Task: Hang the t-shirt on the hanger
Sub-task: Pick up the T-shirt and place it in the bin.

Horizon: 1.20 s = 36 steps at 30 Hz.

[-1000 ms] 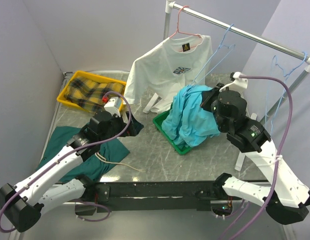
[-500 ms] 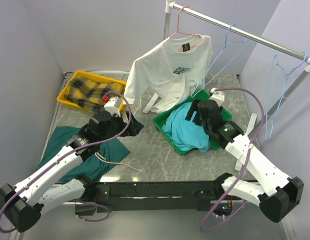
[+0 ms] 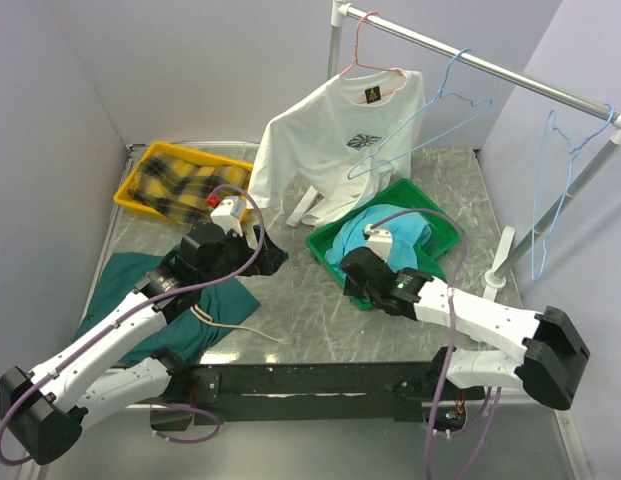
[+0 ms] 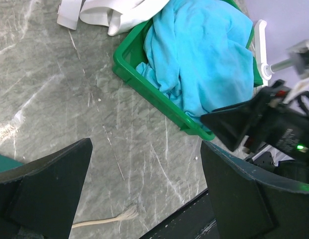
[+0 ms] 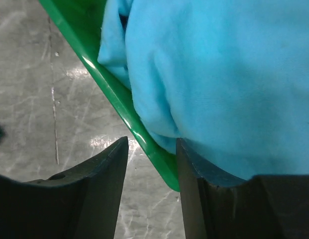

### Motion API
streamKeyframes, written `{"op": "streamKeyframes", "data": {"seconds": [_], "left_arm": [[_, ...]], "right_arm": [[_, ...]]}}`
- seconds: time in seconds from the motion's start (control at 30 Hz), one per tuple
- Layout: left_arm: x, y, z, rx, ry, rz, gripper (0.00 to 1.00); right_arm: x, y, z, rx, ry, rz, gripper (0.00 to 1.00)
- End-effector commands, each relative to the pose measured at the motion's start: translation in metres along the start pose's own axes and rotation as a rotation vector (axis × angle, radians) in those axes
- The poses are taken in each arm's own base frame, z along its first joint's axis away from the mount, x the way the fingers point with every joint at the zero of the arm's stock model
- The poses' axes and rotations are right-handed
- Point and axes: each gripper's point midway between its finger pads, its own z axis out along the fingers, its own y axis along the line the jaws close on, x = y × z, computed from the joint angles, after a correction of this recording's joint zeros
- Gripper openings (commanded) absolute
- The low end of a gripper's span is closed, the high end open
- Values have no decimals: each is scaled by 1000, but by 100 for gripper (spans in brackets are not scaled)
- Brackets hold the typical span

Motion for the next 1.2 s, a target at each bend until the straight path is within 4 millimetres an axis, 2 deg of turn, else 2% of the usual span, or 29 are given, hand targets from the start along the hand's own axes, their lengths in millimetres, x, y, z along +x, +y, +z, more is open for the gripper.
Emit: {"op": "streamKeyframes", "data": {"seconds": [0.0, 0.13, 0.23, 0.3, 0.47, 0.57, 0.63, 0.67, 0.73, 0.77, 0.8, 0.83, 0.93, 1.03, 1.07, 1.1, 1.13, 1.17], "left_arm": [[-6, -8, -2, 30, -16, 13, 96], [-8, -6, -4, 22, -26, 13, 97], [-6, -5, -4, 16, -22, 11, 96], [-6, -4, -4, 14, -20, 11, 96], [-7, -5, -3, 15, -21, 13, 97], [-5, -7, -1, 27, -15, 10, 96], [-6, -7, -1, 27, -15, 10, 96], [-6, -7, -1, 29, -17, 12, 96], [-7, -7, -2, 26, -21, 13, 97], [-7, -6, -3, 21, -21, 14, 97], [-9, -6, -3, 22, -26, 16, 96], [-9, -7, -4, 24, -26, 18, 96], [-10, -9, -4, 31, -25, 18, 96], [-11, -12, -2, 40, -23, 18, 97], [-11, -13, -2, 44, -24, 17, 96], [-12, -15, -2, 54, -26, 16, 96], [-13, -16, -1, 59, -26, 13, 96], [-12, -18, -1, 69, -21, 12, 96]], "right_arm": [[-19, 24, 8, -48, -45, 74, 49], [-7, 22, 26, -15, -9, 49, 53], [-3, 8, 35, 75, 0, 21, 53], [-6, -3, 37, 137, -21, 3, 54], [-15, -10, 36, 185, -64, -11, 53], [-27, -16, 37, 233, -99, -21, 44], [-33, -14, 42, 228, -87, -25, 42], [-33, -10, 43, 216, -80, -30, 34], [-36, -1, 43, 179, -70, -37, 29], [-37, 2, 42, 163, -69, -38, 19], [-41, 6, 38, 145, -73, -37, 12], [-45, 7, 34, 137, -79, -31, 0], [-80, 11, 3, 102, -154, -3, 0], [-133, 12, -47, 36, -274, 58, 0], [-159, 11, -67, 19, -334, 94, 0], [-177, 7, -87, -1, -385, 111, 0], [-191, 4, -100, -7, -419, 126, 0], [-213, 4, -121, -29, -472, 159, 0]]}}
